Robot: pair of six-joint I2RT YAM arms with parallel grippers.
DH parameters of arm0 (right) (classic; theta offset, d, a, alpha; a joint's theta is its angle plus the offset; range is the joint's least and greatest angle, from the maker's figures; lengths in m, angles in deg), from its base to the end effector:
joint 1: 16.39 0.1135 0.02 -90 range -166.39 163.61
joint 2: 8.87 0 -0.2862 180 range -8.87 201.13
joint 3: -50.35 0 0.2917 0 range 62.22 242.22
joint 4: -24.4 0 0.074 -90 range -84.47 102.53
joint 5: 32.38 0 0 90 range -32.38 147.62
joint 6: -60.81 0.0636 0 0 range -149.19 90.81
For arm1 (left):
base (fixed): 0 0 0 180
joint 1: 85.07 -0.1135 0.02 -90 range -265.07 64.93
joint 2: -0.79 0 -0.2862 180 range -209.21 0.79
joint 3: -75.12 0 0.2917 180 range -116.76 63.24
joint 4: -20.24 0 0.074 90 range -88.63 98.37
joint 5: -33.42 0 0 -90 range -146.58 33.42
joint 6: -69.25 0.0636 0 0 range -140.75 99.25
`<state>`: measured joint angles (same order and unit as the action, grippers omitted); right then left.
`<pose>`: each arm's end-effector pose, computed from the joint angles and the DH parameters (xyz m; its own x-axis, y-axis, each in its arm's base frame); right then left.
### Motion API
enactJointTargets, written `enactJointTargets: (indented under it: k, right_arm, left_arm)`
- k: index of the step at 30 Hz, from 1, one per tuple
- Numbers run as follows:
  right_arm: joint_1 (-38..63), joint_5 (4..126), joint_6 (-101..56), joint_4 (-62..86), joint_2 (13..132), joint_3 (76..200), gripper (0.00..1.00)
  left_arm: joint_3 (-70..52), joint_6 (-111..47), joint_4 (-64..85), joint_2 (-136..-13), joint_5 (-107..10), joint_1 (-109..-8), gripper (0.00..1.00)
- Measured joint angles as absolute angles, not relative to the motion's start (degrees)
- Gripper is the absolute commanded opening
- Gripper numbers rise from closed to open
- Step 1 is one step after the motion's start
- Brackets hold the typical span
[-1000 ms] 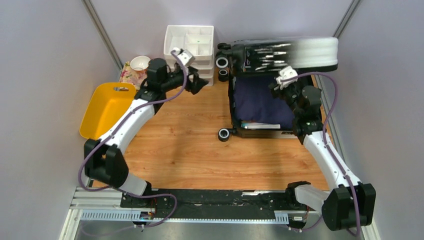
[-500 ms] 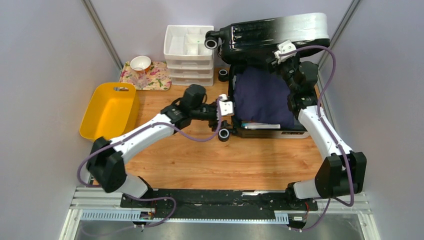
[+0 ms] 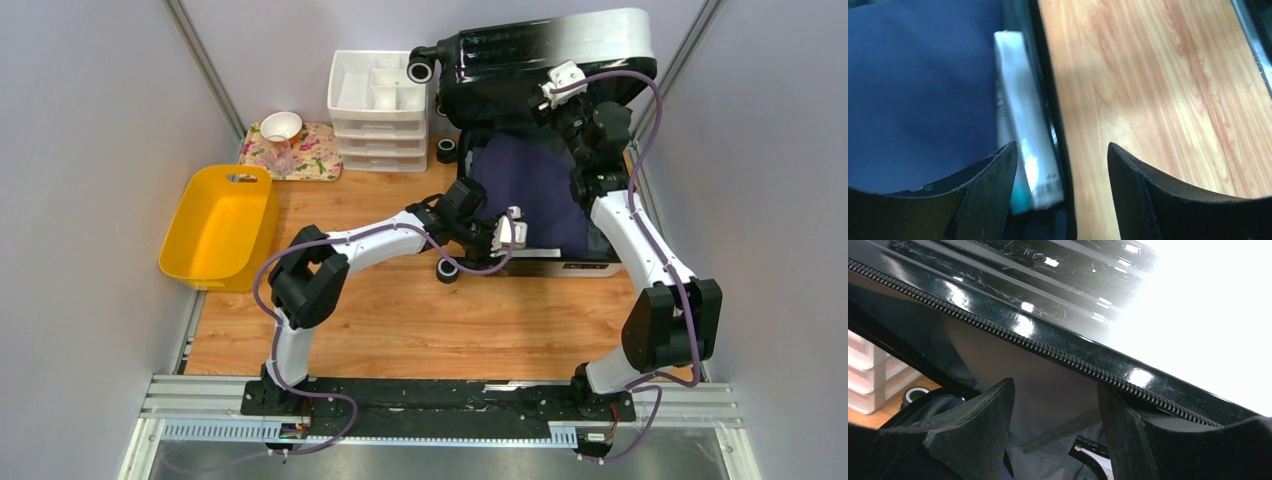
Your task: Open, take out, and arrange the luggage
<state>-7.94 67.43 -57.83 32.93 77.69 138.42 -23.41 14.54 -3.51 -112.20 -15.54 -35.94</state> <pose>0.4228 0.0738 0.4307 0.3003 -0.4329 -0.8500 -0.1901 0.8461 -0.4980 0.3022 -0.4130 0.2287 0.1942 0.4415 -0.8760 0.9749 -0.1858 0.1224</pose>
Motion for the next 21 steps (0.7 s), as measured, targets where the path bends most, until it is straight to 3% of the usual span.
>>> enactJointTargets:
  k: [3, 4, 6, 8, 10, 21]
  right_arm:
    - [-7.94, 66.86, -58.31, 32.91, 78.94, 140.06, 0.68]
    - [-7.94, 66.64, -58.49, 32.89, 79.27, 140.5, 0.68]
    - [-7.94, 65.98, -58.93, 32.87, 79.97, 141.53, 0.68]
    - [-7.94, 64.85, -59.34, 32.73, 80.82, 142.71, 0.68]
    - [-8.1, 63.73, -59.56, 32.49, 81.78, 144.0, 0.68]
    - [-13.28, 56.5, -60.98, 31.79, 88.6, 153.4, 0.68]
  left_arm:
    - [-26.25, 13.91, -4.34, -116.05, -14.69, -34.3, 0.59]
    - [-26.62, 13.67, -4.47, -116.92, -14.6, -34.06, 0.48]
    - [-26.95, 13.8, -4.93, -118.41, -14.65, -33.58, 0.38]
    - [-27.49, 14.76, -4.73, -118.96, -15.02, -33.45, 0.14]
    - [-27.74, 16.01, -5.58, -118.96, -14.73, -33.8, 0.0]
    - [-13.57, 26.32, -5.08, -108.51, -17.18, -33.12, 0.0]
